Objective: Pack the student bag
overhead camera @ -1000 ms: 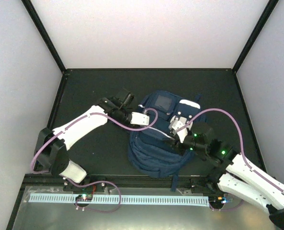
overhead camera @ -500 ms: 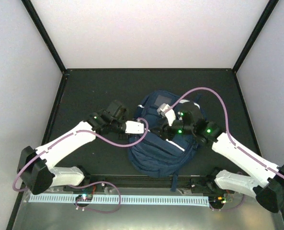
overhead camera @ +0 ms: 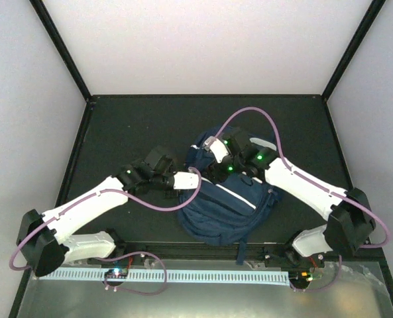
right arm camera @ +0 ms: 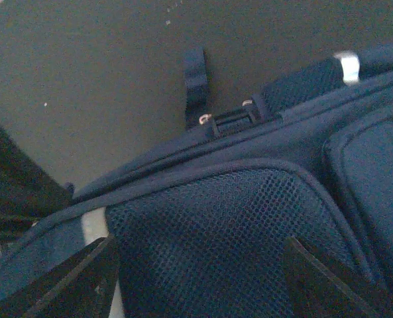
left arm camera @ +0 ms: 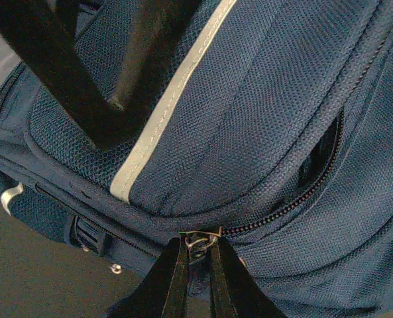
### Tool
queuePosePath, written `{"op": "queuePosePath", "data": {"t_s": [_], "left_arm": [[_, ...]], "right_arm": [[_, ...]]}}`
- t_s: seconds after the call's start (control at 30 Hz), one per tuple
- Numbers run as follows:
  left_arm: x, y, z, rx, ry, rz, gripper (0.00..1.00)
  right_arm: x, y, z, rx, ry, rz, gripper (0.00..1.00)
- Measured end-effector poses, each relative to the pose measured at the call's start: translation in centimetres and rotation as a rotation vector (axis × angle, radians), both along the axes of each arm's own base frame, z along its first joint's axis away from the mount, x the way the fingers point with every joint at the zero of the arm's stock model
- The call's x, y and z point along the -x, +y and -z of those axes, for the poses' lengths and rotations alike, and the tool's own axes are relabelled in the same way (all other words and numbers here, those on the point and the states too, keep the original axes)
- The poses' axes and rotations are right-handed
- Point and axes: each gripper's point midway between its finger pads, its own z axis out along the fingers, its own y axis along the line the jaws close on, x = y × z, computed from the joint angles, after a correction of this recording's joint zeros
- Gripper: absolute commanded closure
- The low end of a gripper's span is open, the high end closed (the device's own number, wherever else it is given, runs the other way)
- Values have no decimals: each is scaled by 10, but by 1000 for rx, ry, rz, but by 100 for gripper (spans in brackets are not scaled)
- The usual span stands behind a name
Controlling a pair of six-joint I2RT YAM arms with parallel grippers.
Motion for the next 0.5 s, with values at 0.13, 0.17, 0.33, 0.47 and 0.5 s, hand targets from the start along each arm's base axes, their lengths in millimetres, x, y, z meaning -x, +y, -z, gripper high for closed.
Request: {"op": "queuePosePath", "data": {"t_s": [0.13, 0.17, 0.33, 0.47, 0.5], "left_arm": [[4, -3, 1, 5, 21, -14, 99], [6, -4, 1, 5, 24, -13, 98], [14, -2, 10, -19, 96, -75, 98], [23, -3, 15, -55, 156, -120, 98], [25, -4, 15, -62, 171, -133, 98]], "right_arm": [[-3, 0, 23, 66, 38, -12, 27], [-6, 1, 30, 81, 46, -8, 27], [-17, 2, 56, 134, 67, 19, 28], [-23, 5, 64, 138, 69, 40, 28], [-25, 7, 66, 136, 73, 46, 29]]}}
